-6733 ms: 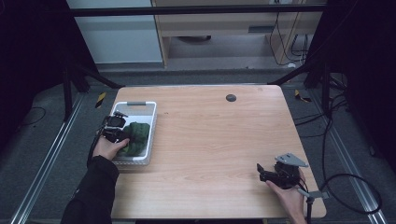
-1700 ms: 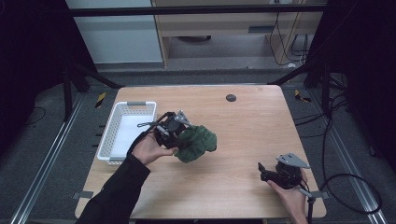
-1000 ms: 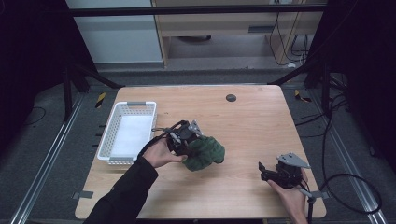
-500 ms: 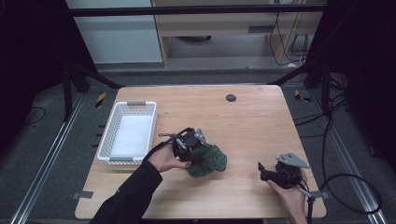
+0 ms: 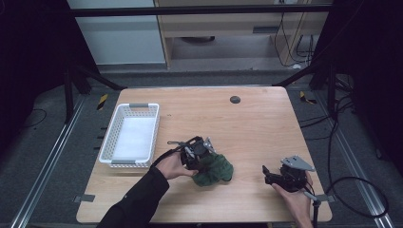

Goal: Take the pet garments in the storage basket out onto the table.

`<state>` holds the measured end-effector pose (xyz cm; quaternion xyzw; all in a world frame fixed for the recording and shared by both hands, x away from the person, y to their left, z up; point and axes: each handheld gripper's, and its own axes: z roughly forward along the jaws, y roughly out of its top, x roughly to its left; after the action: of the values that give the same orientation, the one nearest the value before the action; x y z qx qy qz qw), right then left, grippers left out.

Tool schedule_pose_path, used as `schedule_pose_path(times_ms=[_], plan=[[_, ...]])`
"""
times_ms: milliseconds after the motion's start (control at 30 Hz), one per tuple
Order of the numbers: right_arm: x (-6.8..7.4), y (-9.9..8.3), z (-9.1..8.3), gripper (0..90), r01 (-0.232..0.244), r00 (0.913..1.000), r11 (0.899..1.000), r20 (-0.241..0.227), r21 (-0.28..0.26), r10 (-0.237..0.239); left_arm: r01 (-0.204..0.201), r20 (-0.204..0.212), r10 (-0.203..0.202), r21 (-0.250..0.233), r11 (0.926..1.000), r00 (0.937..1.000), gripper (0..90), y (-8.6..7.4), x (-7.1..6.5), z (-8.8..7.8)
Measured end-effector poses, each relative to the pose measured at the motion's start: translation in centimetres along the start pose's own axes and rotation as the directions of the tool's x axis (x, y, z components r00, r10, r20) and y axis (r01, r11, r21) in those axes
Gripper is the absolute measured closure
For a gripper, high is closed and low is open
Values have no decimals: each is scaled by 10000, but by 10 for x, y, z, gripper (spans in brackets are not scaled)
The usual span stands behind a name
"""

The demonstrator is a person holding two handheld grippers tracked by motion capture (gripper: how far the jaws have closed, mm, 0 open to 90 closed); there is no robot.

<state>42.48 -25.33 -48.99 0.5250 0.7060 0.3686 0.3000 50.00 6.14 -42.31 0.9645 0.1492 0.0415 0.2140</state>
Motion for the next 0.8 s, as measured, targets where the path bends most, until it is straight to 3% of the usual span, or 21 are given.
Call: schedule_pose_path(times_ms=[400, 800], plan=[[0, 0, 0, 83, 5, 10000, 10000, -23, 60, -5, 131, -37, -132, -273, 9995, 9999, 499, -4, 0, 0], [0, 0, 1, 80, 0, 10000, 10000, -18, 61, 0, 182, -201, -201, -920, 9956, 9996, 367, -7, -3, -18]])
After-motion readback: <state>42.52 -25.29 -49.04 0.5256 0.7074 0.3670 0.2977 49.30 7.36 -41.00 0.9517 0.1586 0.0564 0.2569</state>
